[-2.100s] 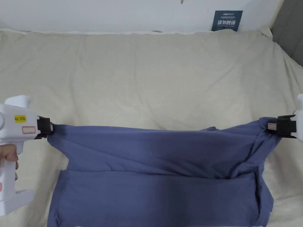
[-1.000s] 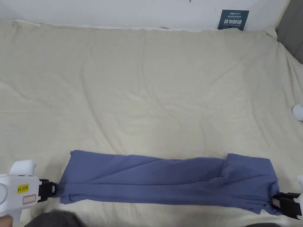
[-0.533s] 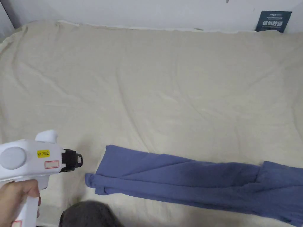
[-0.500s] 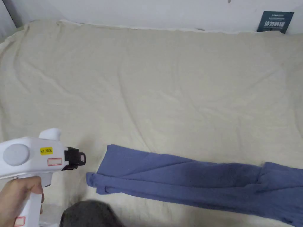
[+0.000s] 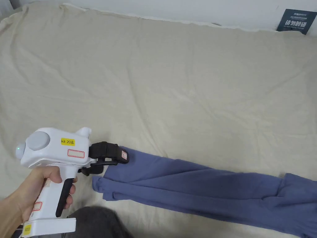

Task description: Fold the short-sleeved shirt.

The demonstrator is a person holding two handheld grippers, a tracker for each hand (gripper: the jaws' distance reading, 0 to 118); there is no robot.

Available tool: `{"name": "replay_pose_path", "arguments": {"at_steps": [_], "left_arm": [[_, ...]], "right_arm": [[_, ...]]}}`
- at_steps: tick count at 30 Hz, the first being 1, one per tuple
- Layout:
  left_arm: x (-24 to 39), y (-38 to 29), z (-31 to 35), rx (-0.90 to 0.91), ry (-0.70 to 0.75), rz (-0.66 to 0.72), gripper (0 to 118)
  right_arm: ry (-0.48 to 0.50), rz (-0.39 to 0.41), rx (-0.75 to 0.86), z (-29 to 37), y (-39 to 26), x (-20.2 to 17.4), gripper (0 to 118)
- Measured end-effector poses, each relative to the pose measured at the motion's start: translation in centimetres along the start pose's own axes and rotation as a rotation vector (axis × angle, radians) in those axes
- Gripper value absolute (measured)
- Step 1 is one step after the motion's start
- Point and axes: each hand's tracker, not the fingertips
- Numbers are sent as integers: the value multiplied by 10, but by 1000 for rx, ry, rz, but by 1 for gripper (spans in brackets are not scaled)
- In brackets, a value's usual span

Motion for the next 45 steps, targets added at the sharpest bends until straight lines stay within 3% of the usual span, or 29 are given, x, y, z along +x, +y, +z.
{"name": "replay_pose_path", "arguments": {"at_steps": [4, 13, 14, 15, 17, 19, 20, 21, 23, 38, 42, 45], "left_arm": [[-16, -24, -19, -44, -23, -16, 111], [-1, -63, -50, -155, -288, 79, 111], [-2, -66, -51, -144, -279, 85, 103], [-3, -72, -49, -140, -290, 78, 80], [-8, -66, -52, -116, -220, 57, 4], [-22, -75, -58, -87, -24, 0, 4], [-24, -80, -56, -94, -205, 50, 4], [-26, -73, -56, -63, -216, 116, 4], [-18, -76, -49, -23, -149, 25, 4], [-57, -60, 39, 146, 9, 175, 4], [-53, -61, 51, 155, 50, 168, 4], [-20, -60, 57, 148, 133, 88, 4]], "right_arm": [[-9, -2, -19, -3, -3, -5, 0], [12, -29, -40, -9, -13, -8, 0], [11, -26, -41, -8, -14, -11, 0], [11, -20, -41, -7, -14, -12, 0], [16, -16, -36, -6, -15, -13, 0], [24, -23, -31, -6, -14, -12, 0], [27, -26, -28, -6, -13, -13, 0], [26, -26, -27, -5, -13, -13, 0], [27, -22, -22, -3, -11, -13, 0], [62, -53, -1, -4, -7, -4, 0], [73, -53, -1, -6, -8, -6, 0], [82, -55, 0, -5, -9, -8, 0]]}}
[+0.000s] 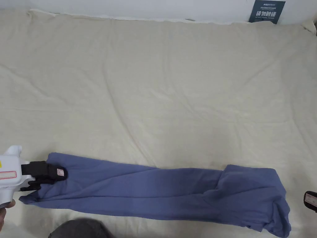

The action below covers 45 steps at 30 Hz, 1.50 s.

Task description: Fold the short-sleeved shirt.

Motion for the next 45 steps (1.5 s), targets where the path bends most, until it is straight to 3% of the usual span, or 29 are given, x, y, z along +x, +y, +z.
{"name": "replay_pose_path", "arguments": {"at_steps": [11, 21, 22, 24, 25, 27, 31, 32, 33, 34, 35, 37, 40, 44, 45], "left_arm": [[189, -42, 18, -1, 292, -395, 4], [318, -108, -119, -143, 439, -718, 4], [324, -119, -144, -148, 462, -759, 10], [335, -143, -188, -165, 469, -816, 100], [335, -152, -208, -197, 424, -825, 118], [337, -166, -223, -246, 361, -797, 107], [335, -161, -185, -281, 224, -633, 107], [327, -148, -171, -276, 221, -597, 96], [317, -136, -153, -252, 251, -552, 66], [307, -127, -134, -198, 272, -548, 18], [298, -120, -119, -132, 318, -569, 0], [269, -106, -109, 24, 504, -552, 0], [236, -91, -131, 18, 872, -616, 0], [242, -118, -184, -32, 954, -700, 0], [253, -134, -202, -32, 941, -776, 0]], "right_arm": [[48, -25, 44, 29, -10, -1, 0], [132, -60, 67, 55, -31, 1, 0], [132, -65, 62, 55, -33, 3, 0], [128, -76, 52, 56, -37, 6, 0], [129, -83, 48, 54, -41, 10, 0], [116, -98, 41, 56, -45, 15, 0], [106, -118, 38, 60, -48, 23, 0], [106, -123, 37, 59, -48, 24, 0], [105, -127, 36, 57, -48, 23, 0], [106, -132, 34, 56, -48, 23, 0], [113, -140, 32, 54, -48, 24, 0], [141, -147, 22, 50, -48, 22, 0], [155, -135, 12, 47, -50, 17, 0], [170, -126, 5, 48, -52, 10, 0], [168, -127, 3, 49, -52, 12, 0]]}}
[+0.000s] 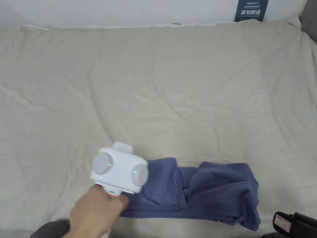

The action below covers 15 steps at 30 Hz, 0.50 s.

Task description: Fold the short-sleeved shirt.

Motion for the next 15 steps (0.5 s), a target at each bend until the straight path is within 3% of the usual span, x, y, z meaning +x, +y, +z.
{"name": "replay_pose_path", "arguments": {"at_steps": [3, 7, 10, 15], "left_arm": [[81, -13, 22, 81, 54, -173, 0], [139, -31, 66, 271, -76, -277, 0], [126, -26, 80, 323, -253, -185, 0], [20, -6, 57, 59, -778, 161, 0]], "right_arm": [[-9, -6, 4, 6, 0, 3, 0], [-30, -21, 20, 13, 2, 7, 0], [-51, -24, 16, 12, 2, 7, 0], [-48, -9, 2, 7, 3, 1, 0]]}}
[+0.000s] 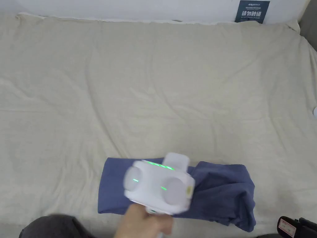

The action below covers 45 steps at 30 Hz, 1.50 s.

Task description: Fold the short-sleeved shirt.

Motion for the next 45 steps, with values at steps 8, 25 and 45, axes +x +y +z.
{"name": "replay_pose_path", "arguments": {"at_steps": [8, 25, 45], "left_arm": [[-198, -10, 69, 96, -90, 324, 0], [-250, -32, 21, 76, -568, 497, 116], [-260, -43, 27, 58, -491, 447, 10]], "right_arm": [[27, 21, -45, -24, 3, -20, 0], [-4, 93, -110, -46, 10, -61, 0], [-11, 73, -98, -38, 6, -52, 0]]}}
